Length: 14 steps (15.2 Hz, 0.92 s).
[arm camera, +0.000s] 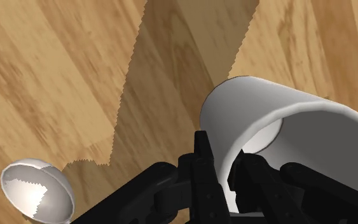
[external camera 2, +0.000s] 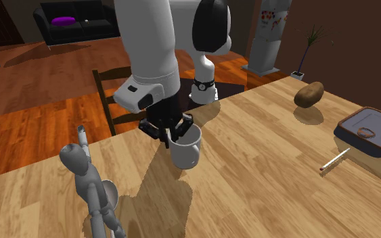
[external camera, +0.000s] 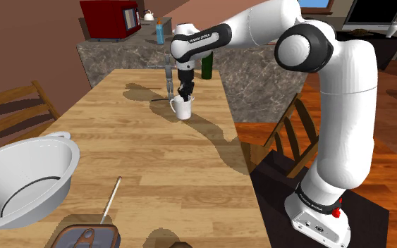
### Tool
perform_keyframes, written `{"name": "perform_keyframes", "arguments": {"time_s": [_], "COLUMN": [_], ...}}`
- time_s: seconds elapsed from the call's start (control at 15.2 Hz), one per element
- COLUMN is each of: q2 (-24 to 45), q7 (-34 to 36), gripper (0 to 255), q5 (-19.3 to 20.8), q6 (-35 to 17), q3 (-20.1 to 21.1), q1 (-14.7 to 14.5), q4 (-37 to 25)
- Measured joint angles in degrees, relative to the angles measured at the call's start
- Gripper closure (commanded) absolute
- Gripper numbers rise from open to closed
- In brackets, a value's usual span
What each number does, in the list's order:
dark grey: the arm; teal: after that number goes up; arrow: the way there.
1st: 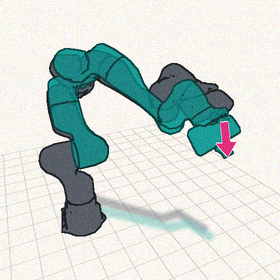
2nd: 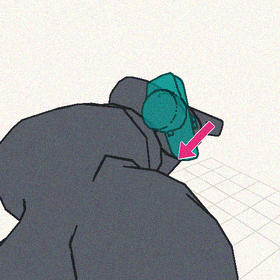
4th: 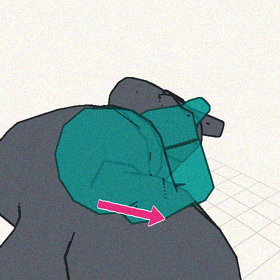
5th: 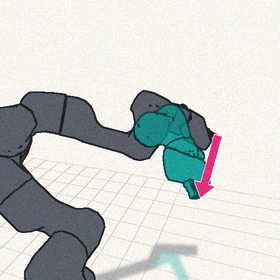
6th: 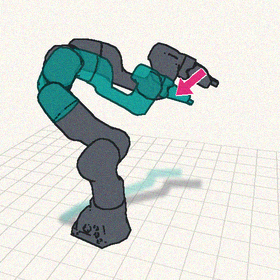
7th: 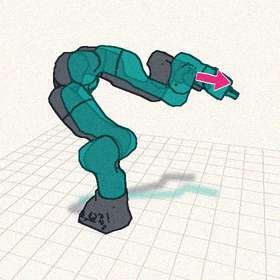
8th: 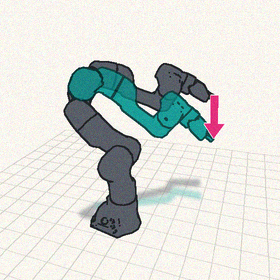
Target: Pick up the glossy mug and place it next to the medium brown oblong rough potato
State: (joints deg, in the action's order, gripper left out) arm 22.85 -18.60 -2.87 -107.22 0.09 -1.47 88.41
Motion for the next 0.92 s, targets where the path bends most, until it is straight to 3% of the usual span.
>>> {"name": "perform_keyframes", "arguments": {"time_s": [0.92], "q2": [-1.36], "q7": [0.49], "gripper": [255], "q5": [0.11], "q6": [10.16], "q3": [0.0], "q1": [0.02], "q4": [-8.83]}}
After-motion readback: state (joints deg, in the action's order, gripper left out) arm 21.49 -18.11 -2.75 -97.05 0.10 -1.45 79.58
